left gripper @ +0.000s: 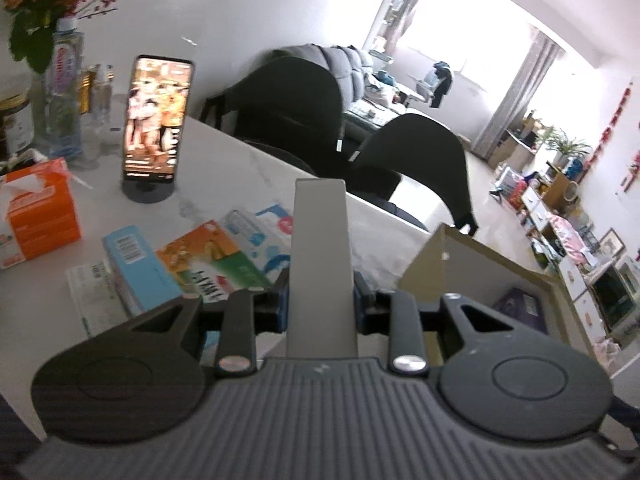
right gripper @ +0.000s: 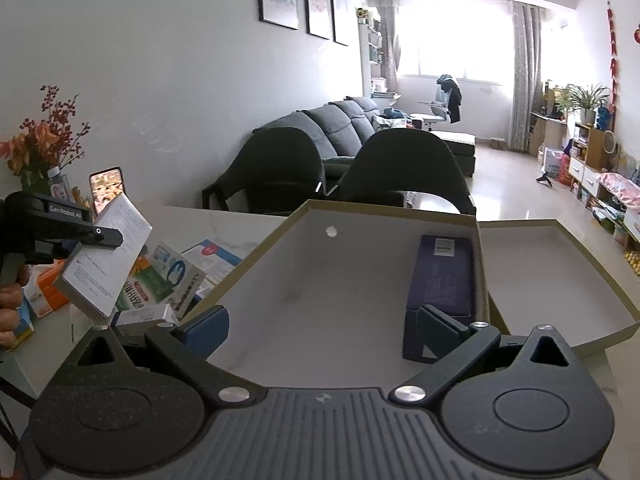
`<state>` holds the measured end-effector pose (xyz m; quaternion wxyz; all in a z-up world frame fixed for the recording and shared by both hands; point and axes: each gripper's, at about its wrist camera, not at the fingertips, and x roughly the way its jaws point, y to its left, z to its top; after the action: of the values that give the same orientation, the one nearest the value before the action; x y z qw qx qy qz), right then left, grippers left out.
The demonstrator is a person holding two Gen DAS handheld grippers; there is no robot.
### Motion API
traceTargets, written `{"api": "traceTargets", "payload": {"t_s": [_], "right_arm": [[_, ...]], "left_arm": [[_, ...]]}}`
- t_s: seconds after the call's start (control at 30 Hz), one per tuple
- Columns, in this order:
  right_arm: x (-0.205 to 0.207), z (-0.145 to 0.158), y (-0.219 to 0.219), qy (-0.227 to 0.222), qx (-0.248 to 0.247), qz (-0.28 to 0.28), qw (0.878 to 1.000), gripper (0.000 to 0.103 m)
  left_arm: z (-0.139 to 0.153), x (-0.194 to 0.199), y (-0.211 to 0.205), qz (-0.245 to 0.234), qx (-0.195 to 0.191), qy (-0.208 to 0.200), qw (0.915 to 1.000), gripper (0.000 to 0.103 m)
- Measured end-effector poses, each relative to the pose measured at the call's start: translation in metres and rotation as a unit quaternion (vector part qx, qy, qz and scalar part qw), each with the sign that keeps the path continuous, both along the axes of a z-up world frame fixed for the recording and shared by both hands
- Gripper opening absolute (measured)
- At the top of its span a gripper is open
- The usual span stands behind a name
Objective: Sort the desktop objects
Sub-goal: 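Carry the white box with the left gripper over the beige box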
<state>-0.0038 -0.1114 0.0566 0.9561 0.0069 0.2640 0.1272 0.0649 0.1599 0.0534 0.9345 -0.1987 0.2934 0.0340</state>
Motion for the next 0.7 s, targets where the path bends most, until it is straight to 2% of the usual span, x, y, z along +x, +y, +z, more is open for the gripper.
{"api": "traceTargets", "payload": {"t_s": [0.5,0.7], "right_arm": [[0.009,0.006,-0.025,-0.001,0.007,-0.035,0.999,0.101],[0.014,0.004,-0.032,0.002,0.017,-0.046,0.999,0.100]], "left_arm": [[0.012,0.038,-0.056,-0.083,0.003,-0.013,0.9964,0.027],[0.007,0.053,-0.079,-0.115,0.007,-0.005,0.9933,0.027]]}}
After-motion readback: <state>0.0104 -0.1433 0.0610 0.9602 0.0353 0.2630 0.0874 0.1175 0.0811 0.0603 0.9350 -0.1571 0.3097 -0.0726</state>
